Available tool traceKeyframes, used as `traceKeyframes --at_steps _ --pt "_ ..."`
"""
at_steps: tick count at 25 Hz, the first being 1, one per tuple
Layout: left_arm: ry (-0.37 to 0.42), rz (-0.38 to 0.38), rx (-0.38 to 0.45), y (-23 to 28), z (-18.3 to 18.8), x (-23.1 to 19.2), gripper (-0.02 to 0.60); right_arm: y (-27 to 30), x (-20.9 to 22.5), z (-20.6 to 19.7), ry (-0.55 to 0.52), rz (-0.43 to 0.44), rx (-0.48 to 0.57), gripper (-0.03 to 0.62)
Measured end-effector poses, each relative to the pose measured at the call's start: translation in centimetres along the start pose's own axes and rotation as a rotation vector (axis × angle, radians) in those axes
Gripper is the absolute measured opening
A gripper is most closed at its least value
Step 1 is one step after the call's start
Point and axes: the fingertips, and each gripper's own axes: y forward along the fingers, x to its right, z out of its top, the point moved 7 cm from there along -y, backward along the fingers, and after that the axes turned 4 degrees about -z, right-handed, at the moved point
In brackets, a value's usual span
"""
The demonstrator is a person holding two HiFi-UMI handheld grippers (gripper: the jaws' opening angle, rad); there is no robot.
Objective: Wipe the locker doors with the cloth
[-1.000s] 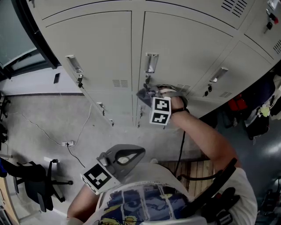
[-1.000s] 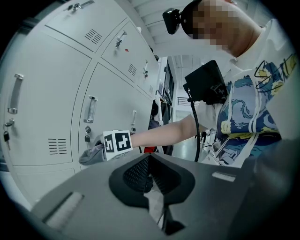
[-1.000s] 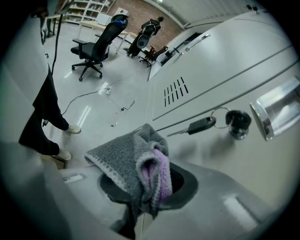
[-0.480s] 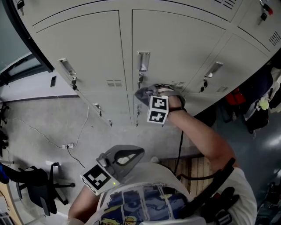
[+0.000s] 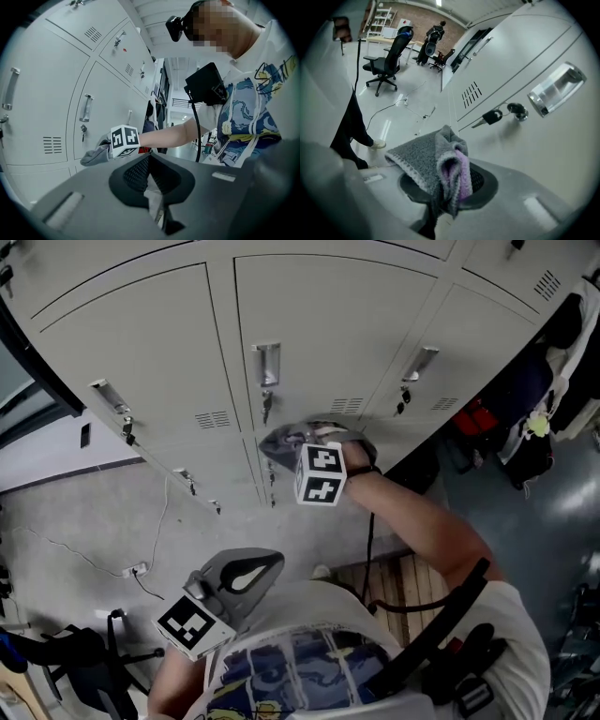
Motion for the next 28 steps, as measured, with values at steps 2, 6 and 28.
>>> traceKeyframes --at_steps 2,6,28 --pt "-0.011 -0.004 -0.005 -0.6 -0.3 -0.1 0.002 -0.9 -0.4 0.3 0.034 0.000 0.008 0.086" --pt "-0.026 -0.011 0.004 -2.0 -0.7 -0.4 0.002 -2.9 -1.2 1.1 0.128 -0.015 0.038 0.086" --pt "0.023 -0.105 -0.048 -5.9 -5.4 -1.8 0.002 -16.8 -13.4 0.9 0.865 -0.127 0.201 0.086"
